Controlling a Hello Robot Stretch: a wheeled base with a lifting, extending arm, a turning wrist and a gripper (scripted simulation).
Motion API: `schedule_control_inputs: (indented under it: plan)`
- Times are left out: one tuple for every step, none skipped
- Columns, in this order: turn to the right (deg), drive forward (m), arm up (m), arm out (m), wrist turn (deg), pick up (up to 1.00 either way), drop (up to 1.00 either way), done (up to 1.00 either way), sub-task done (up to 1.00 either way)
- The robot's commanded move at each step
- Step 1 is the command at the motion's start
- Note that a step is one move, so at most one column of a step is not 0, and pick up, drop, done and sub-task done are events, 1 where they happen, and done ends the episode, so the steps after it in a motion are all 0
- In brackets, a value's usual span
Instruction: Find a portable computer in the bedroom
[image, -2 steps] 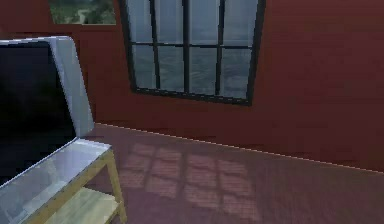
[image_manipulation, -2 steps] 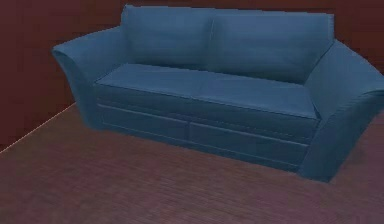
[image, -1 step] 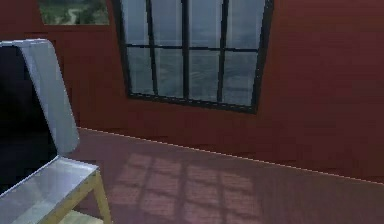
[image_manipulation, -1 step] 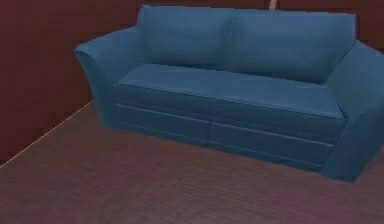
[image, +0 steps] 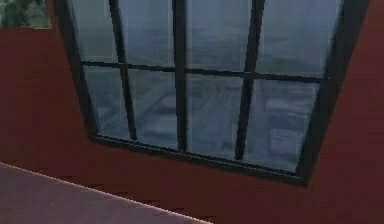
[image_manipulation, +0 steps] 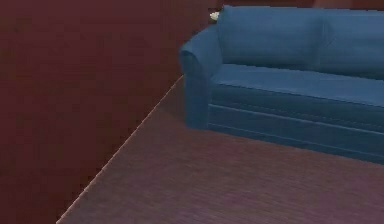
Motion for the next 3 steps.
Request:
schedule_control_inputs:
  plan:
    - [-18.0,0.0,0.0,0.0,0.0,0.0,0.0,0.0,0.0]
    - [0.0,0.75,0.0,0.0,0.0,0.0,0.0,0.0,0.0]
    - [-45.0,0.0,0.0,0.0,0.0,0.0,0.0,0.0,0.0]
